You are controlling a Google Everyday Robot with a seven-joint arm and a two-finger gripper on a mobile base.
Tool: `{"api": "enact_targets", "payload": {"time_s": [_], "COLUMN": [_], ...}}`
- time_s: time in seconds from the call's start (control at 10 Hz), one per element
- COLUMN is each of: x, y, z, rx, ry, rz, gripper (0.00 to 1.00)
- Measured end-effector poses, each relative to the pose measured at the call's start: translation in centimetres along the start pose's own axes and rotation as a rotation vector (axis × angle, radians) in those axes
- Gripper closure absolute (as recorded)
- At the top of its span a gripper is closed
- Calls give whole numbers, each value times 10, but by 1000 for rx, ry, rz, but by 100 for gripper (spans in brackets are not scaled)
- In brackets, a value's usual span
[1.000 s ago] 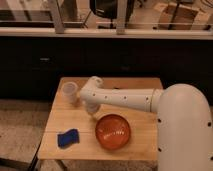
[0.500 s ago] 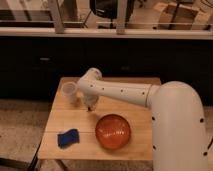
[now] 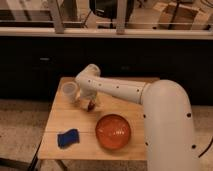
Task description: Drag the pepper across the table
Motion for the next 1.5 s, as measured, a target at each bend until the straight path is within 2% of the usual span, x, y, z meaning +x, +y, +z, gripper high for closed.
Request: {"api": "enact_targets", "payload": {"time_s": [0.2,0.4,0.6,1.1,1.5], "x": [6,22,35,48,47], "y": [-3,-10,-16,3,22], "z": [16,22,22,34,40], "rx": [-22,-37,-42,-63,-74], "ry": [11,33,35,-40,-70], "rz": [-25,-31,-25,-4,-4], "gripper": [20,20,20,22,59]}}
